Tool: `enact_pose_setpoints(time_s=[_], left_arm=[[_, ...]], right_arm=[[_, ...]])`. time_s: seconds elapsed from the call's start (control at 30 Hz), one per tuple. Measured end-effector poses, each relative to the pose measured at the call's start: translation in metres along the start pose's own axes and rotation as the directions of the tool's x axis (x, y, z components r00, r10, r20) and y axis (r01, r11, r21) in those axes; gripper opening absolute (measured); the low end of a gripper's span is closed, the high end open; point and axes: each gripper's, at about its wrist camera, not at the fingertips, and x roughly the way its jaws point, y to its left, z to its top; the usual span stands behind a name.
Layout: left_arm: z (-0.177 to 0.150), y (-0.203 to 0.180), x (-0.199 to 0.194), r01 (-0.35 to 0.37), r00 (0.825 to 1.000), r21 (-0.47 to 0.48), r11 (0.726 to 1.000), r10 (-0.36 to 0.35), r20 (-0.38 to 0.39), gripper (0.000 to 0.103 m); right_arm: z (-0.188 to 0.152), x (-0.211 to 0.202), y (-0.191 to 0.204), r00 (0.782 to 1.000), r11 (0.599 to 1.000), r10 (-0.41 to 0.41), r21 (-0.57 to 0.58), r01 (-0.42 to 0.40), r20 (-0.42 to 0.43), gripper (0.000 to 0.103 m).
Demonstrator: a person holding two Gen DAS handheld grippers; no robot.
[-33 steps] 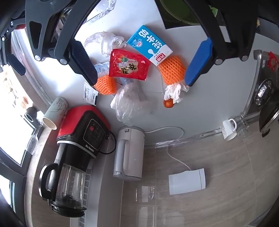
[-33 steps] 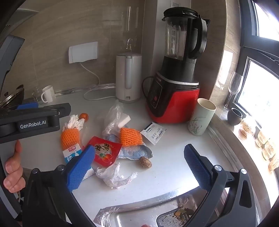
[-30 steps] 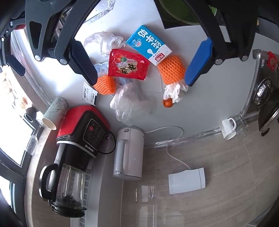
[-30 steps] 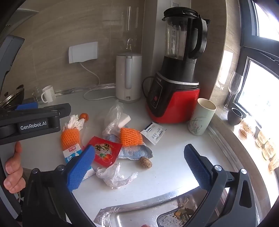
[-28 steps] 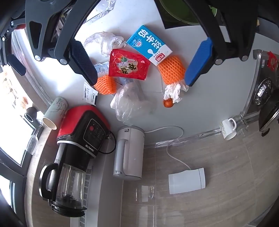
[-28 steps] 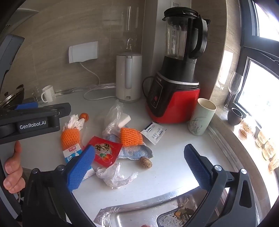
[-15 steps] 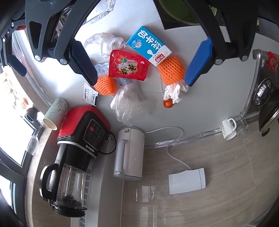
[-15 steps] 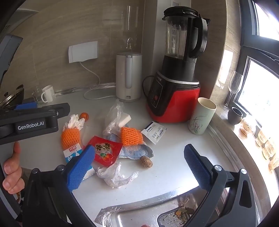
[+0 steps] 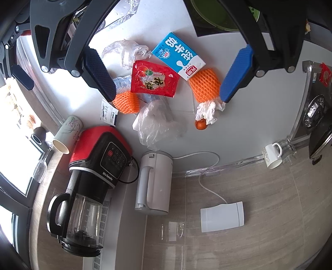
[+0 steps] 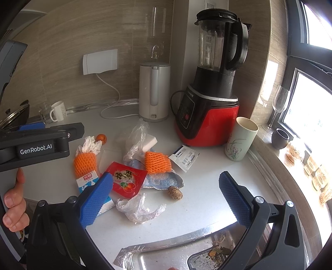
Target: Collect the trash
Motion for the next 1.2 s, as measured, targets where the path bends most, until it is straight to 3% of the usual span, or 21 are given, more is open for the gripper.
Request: enact_pose_setpoints(time_s=[1.2], left_arm=[[0.000,0.009,-0.002,-0.013,1.000,-0.005,1.000,0.013,-0.015,0.096]], right_arm=[[0.002,-0.001,0.006,0.999,0.999,0.038,0.010,-0.038,-0.006,0.101]])
